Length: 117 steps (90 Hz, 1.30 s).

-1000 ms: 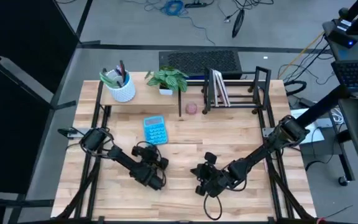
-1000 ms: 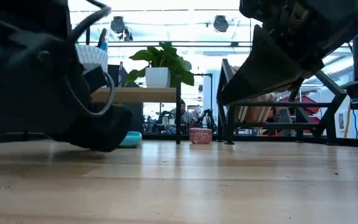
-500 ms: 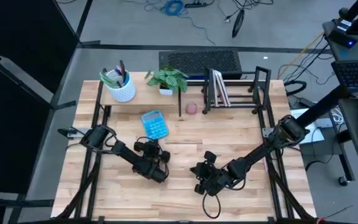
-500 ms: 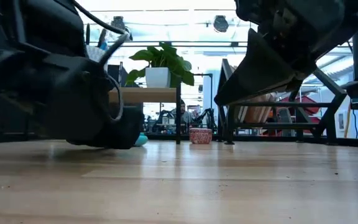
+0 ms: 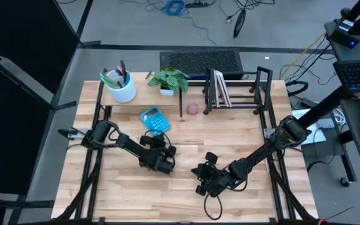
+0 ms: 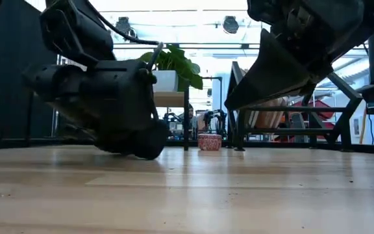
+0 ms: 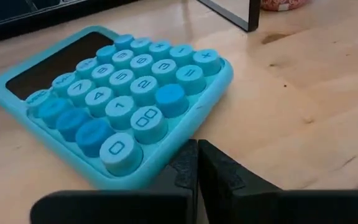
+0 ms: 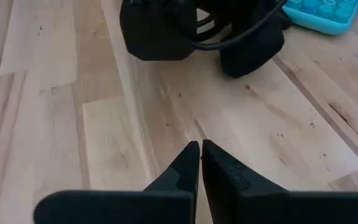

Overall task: Stock shelves
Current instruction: Put the blue calculator under the shelf

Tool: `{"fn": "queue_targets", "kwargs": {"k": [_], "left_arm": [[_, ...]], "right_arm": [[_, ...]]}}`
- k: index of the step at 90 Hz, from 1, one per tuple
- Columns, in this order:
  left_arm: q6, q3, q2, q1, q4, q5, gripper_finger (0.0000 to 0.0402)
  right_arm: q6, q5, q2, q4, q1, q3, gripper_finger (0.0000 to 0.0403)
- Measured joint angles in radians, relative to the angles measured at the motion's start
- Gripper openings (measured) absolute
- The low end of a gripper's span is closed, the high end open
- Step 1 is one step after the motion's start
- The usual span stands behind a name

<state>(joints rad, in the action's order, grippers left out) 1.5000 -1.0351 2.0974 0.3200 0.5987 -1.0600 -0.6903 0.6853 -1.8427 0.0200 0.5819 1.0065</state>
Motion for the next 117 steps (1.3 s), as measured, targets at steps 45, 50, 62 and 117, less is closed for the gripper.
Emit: {"fn": "queue_targets", "kwargs": {"k": [45,50,62,117], "left_arm": [[-0.03,-0.015,-0.247,0.221,0.308,0.102,0.0051],[0.053,-0.015,-0.273,0.248,0.403,0.102,0.0073],[0.336,0.003,-0.301,0.295,0.67,0.11,0.0126],[0.676,0.39,-0.298,0.022,0.368,0.029,0.0121]], "right_arm": [[0.043,-0.001,0.0,0.0,-0.009,0.0,0.0002],[0.044,-0.001,0.0,0.0,-0.013,0.0,0.0002],[0.047,-0.001,0.0,0.001,-0.023,0.0,0.0002],[0.066,0.0,0.0,0.001,-0.033,0.0,0.0002]]}}
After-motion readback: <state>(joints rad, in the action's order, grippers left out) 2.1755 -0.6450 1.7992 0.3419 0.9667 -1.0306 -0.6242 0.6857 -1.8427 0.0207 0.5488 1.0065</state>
